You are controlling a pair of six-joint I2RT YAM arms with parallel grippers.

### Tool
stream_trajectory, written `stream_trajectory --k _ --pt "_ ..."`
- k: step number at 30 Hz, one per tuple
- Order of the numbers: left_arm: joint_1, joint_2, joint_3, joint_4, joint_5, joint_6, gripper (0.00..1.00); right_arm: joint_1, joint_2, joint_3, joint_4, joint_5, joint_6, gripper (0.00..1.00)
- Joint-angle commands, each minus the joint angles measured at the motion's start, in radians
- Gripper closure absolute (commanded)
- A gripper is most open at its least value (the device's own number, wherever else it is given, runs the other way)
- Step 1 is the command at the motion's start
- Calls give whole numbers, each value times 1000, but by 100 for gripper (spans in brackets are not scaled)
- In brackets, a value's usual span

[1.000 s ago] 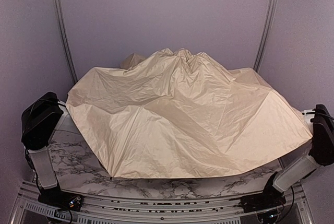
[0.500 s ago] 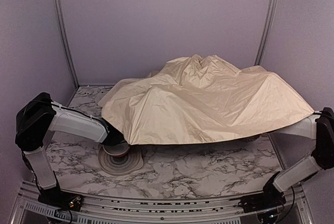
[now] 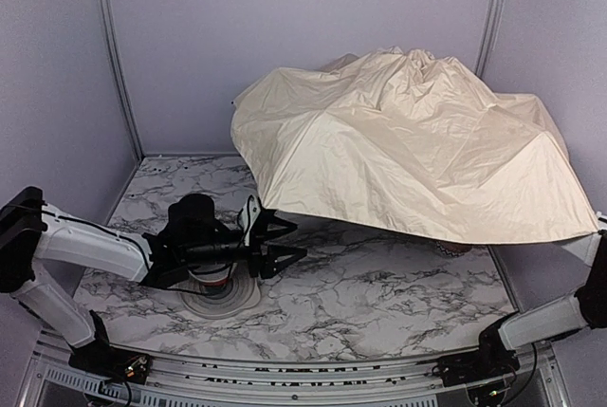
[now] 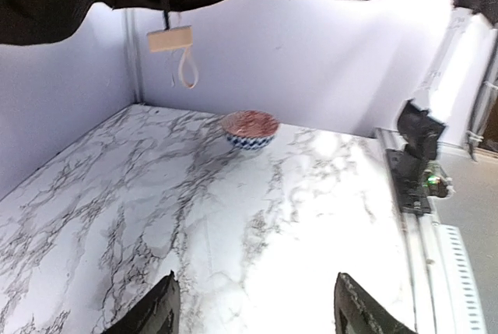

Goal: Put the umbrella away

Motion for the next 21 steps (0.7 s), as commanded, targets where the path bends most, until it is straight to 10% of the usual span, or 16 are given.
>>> stream_trajectory --k 1,10,21 --pt "2 -227 -97 -83 81 27 28 -46 -37 71 44 -93 -54 100" --pt "58 -551 -176 -99 -205 -40 14 -41 -46 130 -130 -340 -185 100" --pt "86 -201 21 -106 -335 -47 15 174 -17 231 -447 -267 -465 100"
